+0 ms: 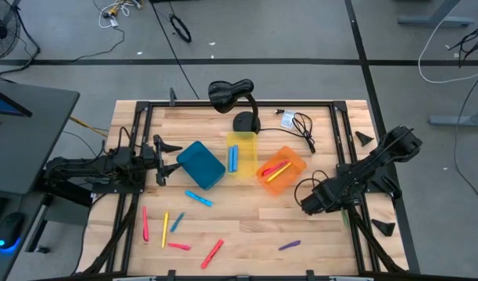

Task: Pick & Place Markers
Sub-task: Put the green transparent pen into the blue bin

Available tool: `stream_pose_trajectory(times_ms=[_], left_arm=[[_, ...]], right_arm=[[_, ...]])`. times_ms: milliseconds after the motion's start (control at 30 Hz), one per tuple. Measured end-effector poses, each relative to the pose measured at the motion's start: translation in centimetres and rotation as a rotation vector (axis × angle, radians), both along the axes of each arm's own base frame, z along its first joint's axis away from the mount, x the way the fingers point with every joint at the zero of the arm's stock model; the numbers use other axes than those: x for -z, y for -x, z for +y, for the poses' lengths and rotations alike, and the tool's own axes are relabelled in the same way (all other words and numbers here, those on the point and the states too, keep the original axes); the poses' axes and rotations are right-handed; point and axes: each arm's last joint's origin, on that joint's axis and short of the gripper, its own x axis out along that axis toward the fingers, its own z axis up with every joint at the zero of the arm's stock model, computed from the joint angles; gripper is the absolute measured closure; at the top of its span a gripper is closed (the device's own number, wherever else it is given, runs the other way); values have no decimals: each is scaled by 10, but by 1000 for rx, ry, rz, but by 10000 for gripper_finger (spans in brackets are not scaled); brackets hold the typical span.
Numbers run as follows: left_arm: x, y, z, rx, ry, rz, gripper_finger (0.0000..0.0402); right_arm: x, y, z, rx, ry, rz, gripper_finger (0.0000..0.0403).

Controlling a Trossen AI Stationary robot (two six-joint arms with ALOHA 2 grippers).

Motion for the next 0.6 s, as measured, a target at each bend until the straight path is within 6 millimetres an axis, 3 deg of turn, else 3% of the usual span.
stream_pose_trajectory(times_ms=[600], left_arm=[[0, 0, 0, 0, 0, 0, 115]], right_arm=[[24, 17, -9, 63, -54, 16, 268]])
